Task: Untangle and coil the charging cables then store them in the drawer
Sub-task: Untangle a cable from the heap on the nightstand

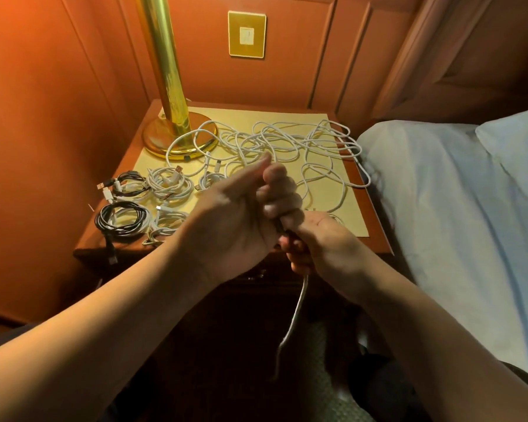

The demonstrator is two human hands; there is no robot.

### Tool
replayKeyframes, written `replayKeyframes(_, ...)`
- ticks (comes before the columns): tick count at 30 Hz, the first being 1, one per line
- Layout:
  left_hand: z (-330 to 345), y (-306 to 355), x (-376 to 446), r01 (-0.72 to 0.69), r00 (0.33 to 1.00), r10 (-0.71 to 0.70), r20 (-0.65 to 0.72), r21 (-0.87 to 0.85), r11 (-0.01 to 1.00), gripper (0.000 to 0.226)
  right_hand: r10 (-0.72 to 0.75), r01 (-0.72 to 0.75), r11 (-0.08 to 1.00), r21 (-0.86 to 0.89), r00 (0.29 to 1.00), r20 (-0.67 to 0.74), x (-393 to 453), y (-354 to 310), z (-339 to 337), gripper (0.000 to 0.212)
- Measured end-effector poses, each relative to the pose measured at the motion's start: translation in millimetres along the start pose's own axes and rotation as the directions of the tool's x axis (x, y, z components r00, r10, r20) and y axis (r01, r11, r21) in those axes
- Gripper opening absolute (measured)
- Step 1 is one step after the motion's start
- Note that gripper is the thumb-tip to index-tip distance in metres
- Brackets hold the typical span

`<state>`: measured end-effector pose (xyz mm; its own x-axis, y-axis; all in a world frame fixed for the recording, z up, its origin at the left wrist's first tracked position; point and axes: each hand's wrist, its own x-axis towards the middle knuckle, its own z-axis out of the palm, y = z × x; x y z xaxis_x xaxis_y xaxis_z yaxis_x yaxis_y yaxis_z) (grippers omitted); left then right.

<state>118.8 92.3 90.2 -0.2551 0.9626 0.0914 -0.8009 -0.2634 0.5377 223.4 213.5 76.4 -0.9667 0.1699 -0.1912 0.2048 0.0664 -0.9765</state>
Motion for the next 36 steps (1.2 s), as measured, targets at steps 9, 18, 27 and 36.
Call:
replayKeyframes(9,-22,15,11,-0.139,0.956,0.268,-0.119,0.622,0.77,0.038,-0.118,0.064,0.885,-0.461,0.989,-0.09,-25,-13,10,0.044)
replayKeyframes(18,-20,5,6,0.056,0.998,-0.01,-0.057,0.91,0.41,0.055,-0.462,0.283,0.749,-0.599,0.871,-0.166,-32,-11,3,0.03)
replayKeyframes(27,-9,6,8,0.196,0.952,-0.303,0.03,0.702,0.684,0.042,-0.558,0.287,0.723,-0.628,0.779,-0.286,-16,-7,-18,0.025)
replayKeyframes(36,-16,9,4,0.286,0.906,-0.398,0.146,0.483,0.828,0.039,-0.287,0.223,0.93,-0.293,0.938,-0.196,-5,-2,-18,0.053)
